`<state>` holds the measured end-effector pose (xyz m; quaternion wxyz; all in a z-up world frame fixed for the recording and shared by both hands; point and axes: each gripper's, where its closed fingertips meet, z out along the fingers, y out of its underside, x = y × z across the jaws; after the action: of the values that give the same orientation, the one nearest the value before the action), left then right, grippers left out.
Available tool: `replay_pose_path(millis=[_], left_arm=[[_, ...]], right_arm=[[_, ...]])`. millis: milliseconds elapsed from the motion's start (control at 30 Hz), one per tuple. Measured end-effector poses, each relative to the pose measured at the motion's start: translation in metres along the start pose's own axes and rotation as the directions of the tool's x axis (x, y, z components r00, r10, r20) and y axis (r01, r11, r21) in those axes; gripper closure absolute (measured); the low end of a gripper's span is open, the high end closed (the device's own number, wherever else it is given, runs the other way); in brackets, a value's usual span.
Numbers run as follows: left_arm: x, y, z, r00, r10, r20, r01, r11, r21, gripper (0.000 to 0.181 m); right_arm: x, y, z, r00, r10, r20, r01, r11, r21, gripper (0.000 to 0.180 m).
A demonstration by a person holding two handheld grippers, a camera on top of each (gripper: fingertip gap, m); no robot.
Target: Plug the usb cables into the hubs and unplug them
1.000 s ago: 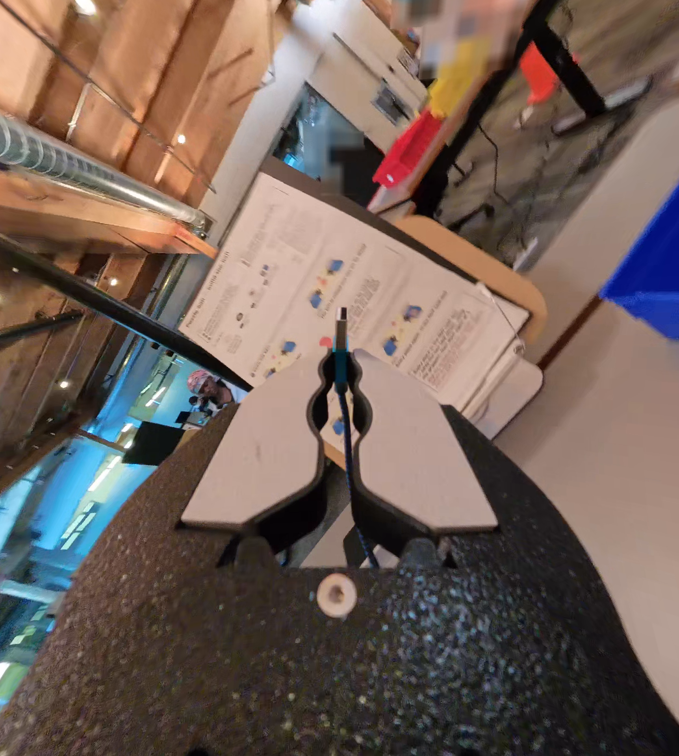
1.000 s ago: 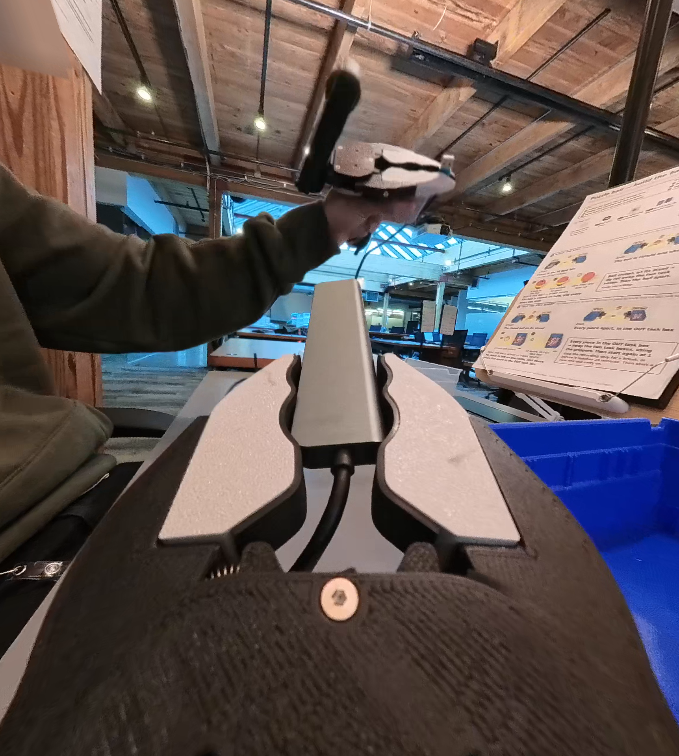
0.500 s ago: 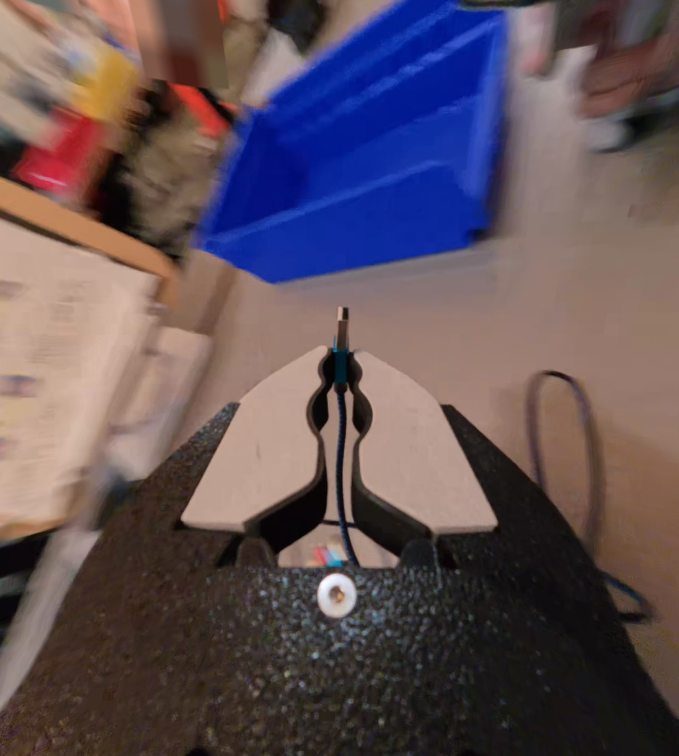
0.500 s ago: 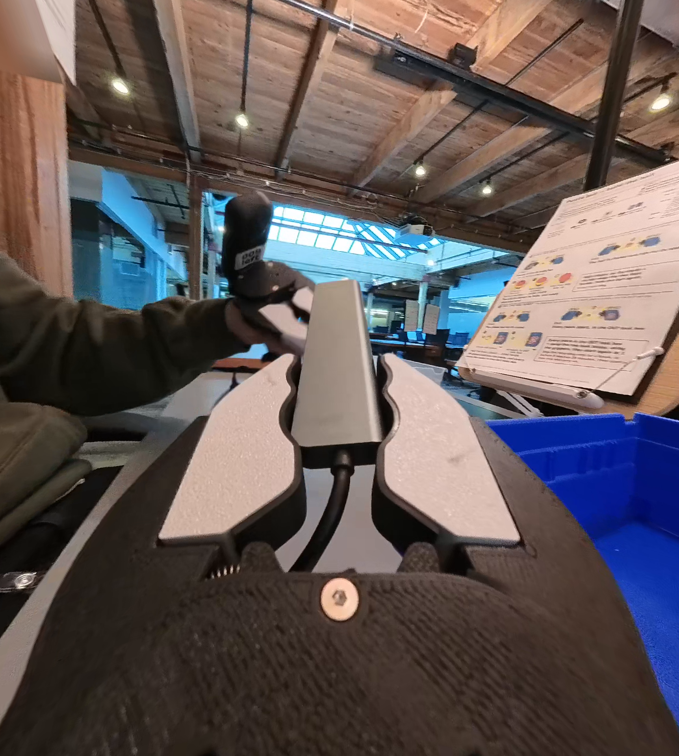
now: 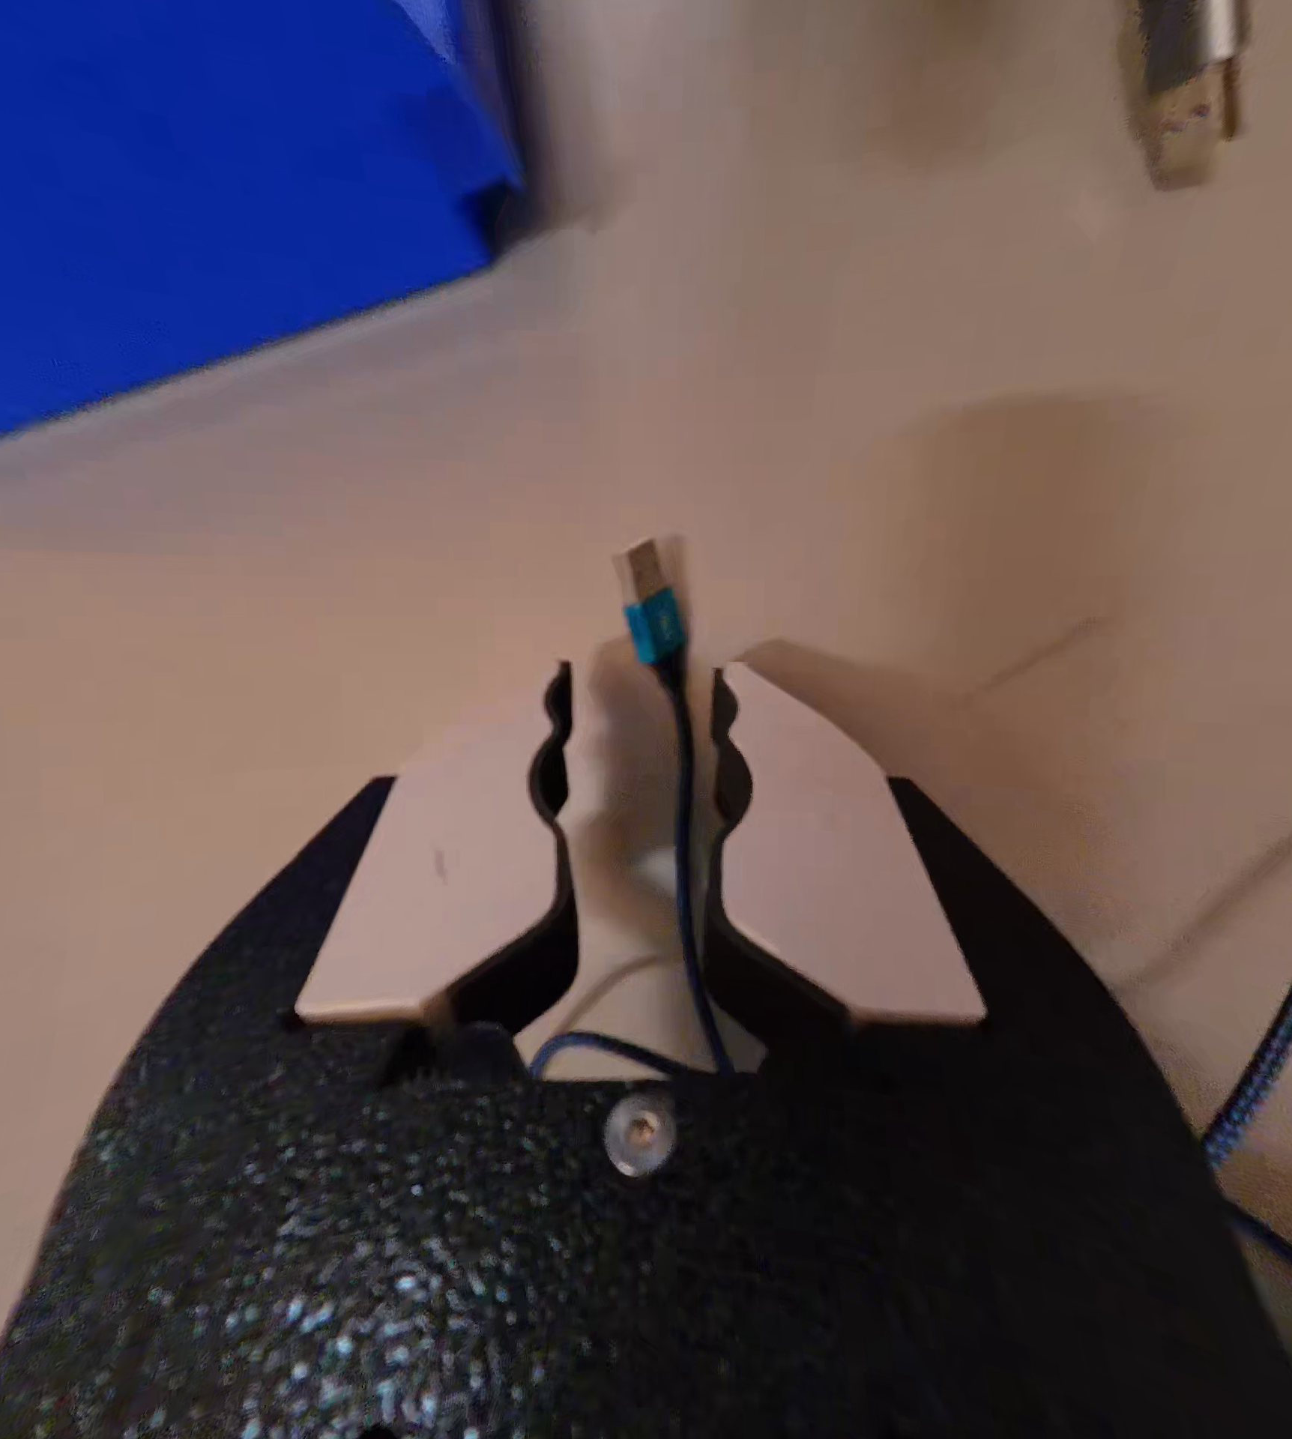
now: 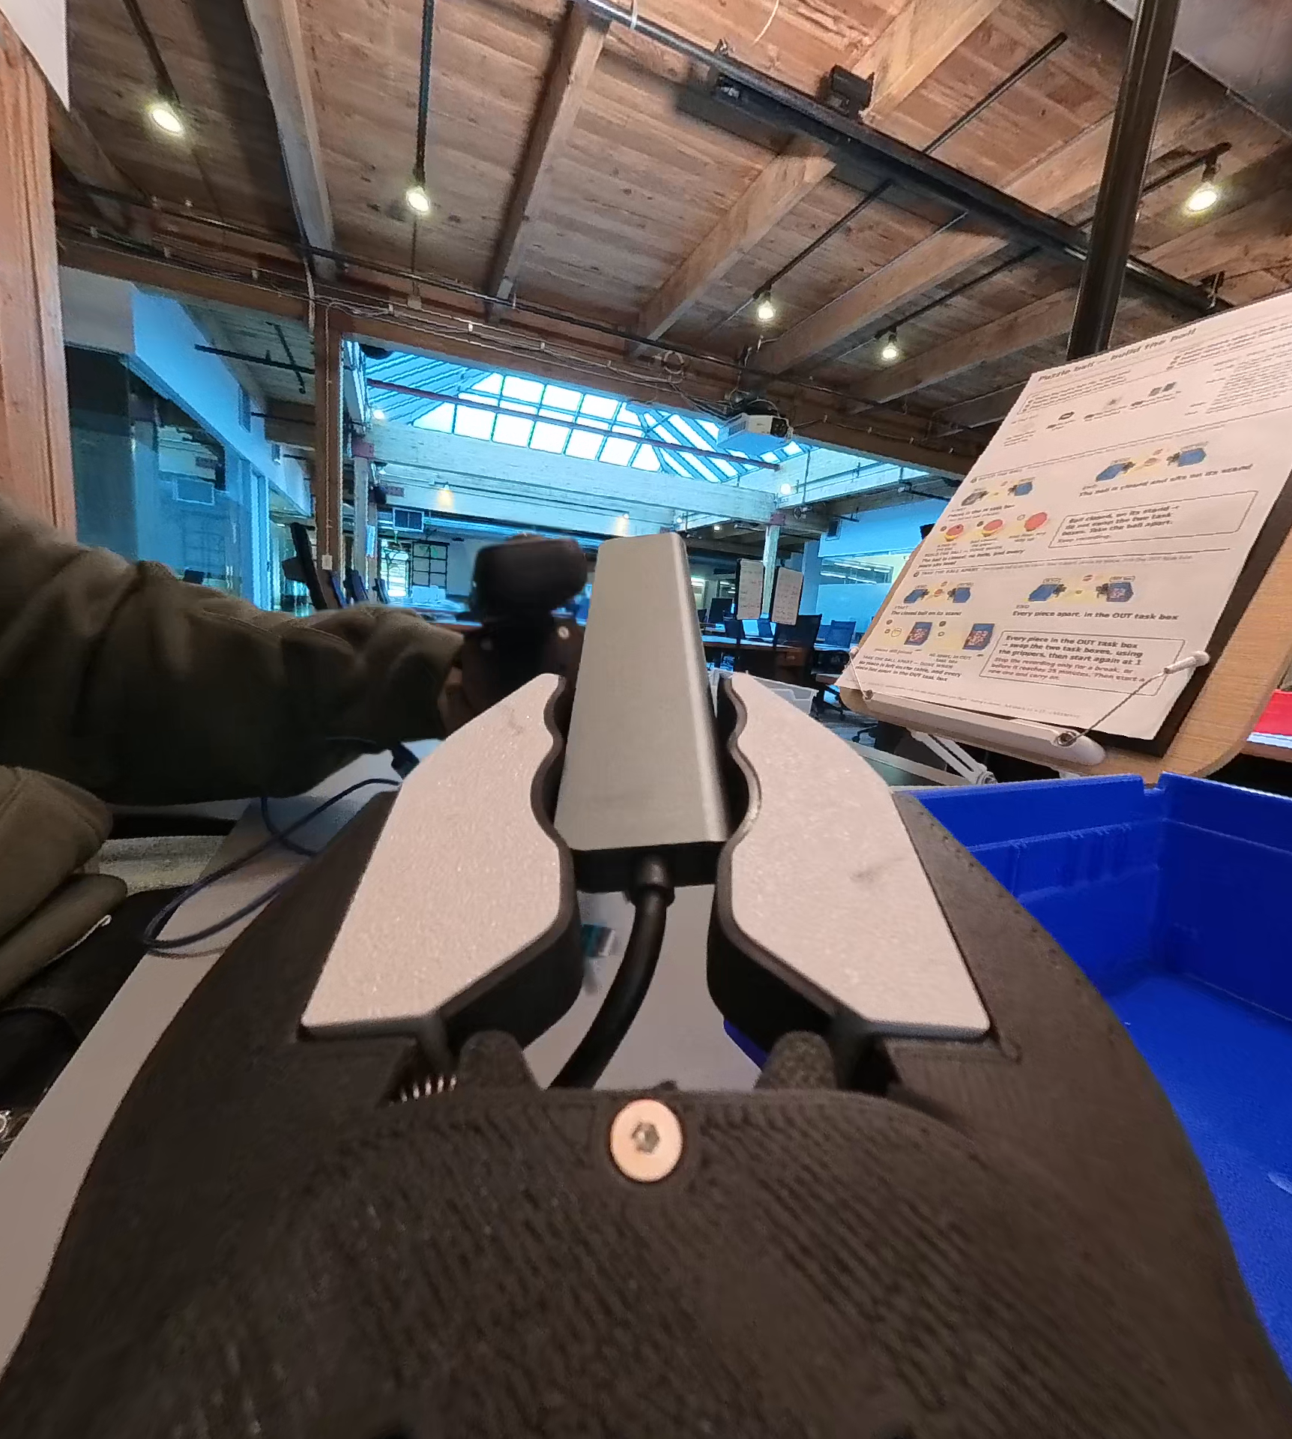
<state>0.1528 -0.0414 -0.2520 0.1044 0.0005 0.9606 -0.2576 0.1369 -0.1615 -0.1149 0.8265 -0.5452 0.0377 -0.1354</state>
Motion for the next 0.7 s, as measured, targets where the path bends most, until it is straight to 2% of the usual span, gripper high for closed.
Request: replay_pose_path(millis=[100, 133, 233, 333, 567, 667, 700], left_arm=[[-0.025, -0.004, -0.031, 0.968, 0.022, 0.252, -0.011, 0.999, -0.042, 0.142], [-0.022, -0.008, -0.042, 0.957, 0.024, 0.29, -0.011, 0.999, -0.045, 0.141], [0.003, -0.019, -0.049, 0.953, 0.015, 0.304, -0.002, 0.999, -0.045, 0.142], [0.013, -0.018, -0.032, 0.945, 0.074, 0.319, -0.044, 0.994, -0.098, 0.145], [-0.004, -0.019, 0.009, 0.92, -0.188, 0.344, 0.201, 0.98, -0.002, 0.154], [0.002, -0.026, 0.017, 0.912, -0.226, 0.343, 0.231, 0.973, 0.027, 0.152], [-0.002, -0.024, 0.018, 0.892, -0.237, 0.384, 0.251, 0.968, 0.015, 0.149]], right_arm=[[0.001, 0.0, 0.0, 1.0, 0.005, -0.003, -0.005, 1.0, 0.001, 0.144], [0.001, 0.0, 0.0, 1.0, 0.004, -0.003, -0.004, 1.0, 0.0, 0.144], [0.004, 0.0, -0.001, 1.0, 0.001, -0.012, -0.001, 1.0, -0.001, 0.144], [0.008, -0.001, -0.002, 0.999, 0.002, -0.035, -0.002, 1.0, 0.005, 0.144], [0.011, -0.002, -0.005, 0.997, -0.024, -0.076, 0.025, 1.0, 0.005, 0.144], [0.013, -0.003, -0.005, 0.997, -0.018, -0.081, 0.018, 1.0, 0.008, 0.144], [0.014, -0.003, -0.006, 0.996, -0.017, -0.087, 0.018, 1.0, 0.01, 0.144]])
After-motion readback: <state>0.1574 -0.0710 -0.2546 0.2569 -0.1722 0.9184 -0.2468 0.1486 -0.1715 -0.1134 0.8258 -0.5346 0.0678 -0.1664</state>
